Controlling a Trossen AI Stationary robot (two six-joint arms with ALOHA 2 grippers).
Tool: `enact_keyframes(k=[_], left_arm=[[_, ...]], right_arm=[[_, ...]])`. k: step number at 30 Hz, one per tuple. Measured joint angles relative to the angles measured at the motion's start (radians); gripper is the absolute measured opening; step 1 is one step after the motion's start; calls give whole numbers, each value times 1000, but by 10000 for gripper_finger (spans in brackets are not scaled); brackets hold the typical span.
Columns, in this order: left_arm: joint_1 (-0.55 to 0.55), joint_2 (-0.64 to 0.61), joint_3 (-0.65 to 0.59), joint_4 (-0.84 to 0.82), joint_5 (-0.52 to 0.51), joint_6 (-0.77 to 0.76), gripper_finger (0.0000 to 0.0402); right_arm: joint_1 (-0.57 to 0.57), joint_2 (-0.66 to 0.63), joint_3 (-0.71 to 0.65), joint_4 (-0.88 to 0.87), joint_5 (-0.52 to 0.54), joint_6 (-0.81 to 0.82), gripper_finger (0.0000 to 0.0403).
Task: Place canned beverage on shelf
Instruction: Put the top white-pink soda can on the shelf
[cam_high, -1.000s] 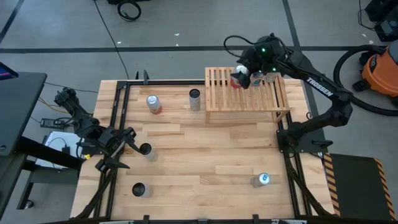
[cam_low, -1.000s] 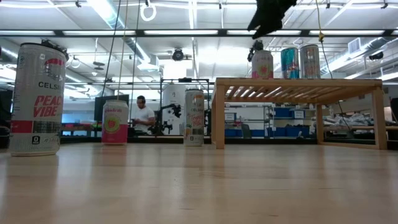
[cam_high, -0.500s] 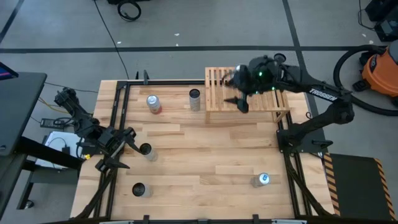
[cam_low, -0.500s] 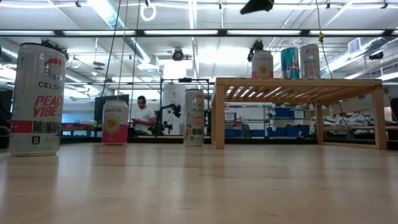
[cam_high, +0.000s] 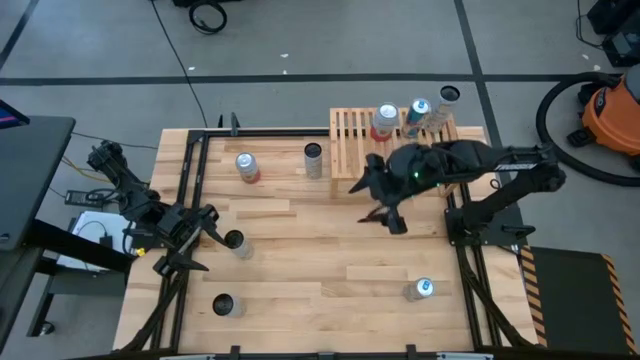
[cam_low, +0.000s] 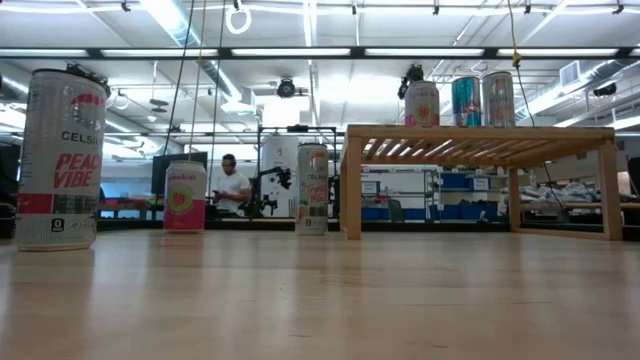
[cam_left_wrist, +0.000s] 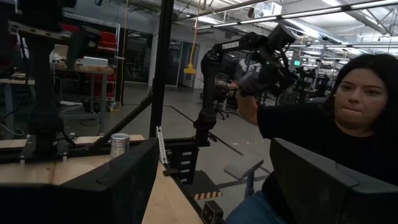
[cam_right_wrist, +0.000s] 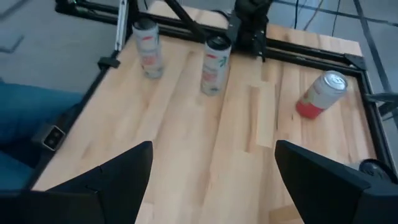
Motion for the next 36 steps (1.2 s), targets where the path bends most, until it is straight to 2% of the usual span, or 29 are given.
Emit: enact_keyframes(k=[4,9,36], left_arm=[[0,0,0,0,0,7,316],[0,0,0,9,0,74,316],[0,0,0,14,-20,53,316]], right_arm=[[44,17,0,-2,61,11,348],[70,37,0,-2,90,12,348],[72,53,0,94,95,29,348]])
